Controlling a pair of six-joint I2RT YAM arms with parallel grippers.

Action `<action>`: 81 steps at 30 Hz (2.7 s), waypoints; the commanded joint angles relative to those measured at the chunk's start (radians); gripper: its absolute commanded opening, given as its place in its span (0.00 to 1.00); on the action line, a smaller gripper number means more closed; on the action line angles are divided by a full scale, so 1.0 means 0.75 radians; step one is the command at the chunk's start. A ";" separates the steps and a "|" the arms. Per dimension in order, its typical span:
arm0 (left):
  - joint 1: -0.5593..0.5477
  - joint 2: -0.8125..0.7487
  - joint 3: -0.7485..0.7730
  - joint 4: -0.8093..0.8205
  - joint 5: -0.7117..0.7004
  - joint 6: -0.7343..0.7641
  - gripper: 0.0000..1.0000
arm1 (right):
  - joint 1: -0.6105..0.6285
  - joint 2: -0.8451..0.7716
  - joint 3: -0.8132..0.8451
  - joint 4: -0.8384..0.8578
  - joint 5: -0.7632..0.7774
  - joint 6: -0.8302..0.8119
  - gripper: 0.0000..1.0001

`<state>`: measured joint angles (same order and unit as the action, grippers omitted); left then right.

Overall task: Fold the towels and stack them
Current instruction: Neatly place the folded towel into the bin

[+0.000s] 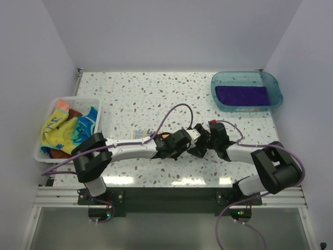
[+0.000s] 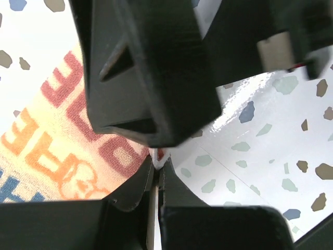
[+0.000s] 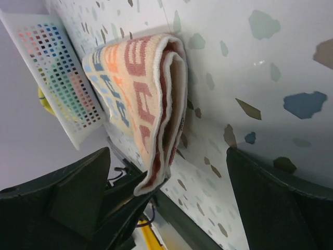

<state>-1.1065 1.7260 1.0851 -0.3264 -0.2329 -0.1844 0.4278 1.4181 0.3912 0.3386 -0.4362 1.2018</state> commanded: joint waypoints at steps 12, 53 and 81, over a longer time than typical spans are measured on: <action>0.015 -0.082 -0.009 0.089 0.020 -0.073 0.00 | 0.117 0.353 0.086 0.181 0.148 0.079 0.75; 0.950 -0.800 -0.363 -0.056 -0.086 -0.145 1.00 | -0.306 0.723 1.903 -1.312 0.483 -1.271 0.00; 0.999 -0.639 -0.359 -0.031 -0.203 -0.141 0.98 | -0.759 1.028 2.428 -1.493 0.733 -1.979 0.00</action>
<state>-0.3664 1.2316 0.8104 -0.3870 -0.3668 -0.3027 -0.1371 2.1860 2.1731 -0.8211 0.0883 -0.2016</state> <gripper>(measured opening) 0.990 0.066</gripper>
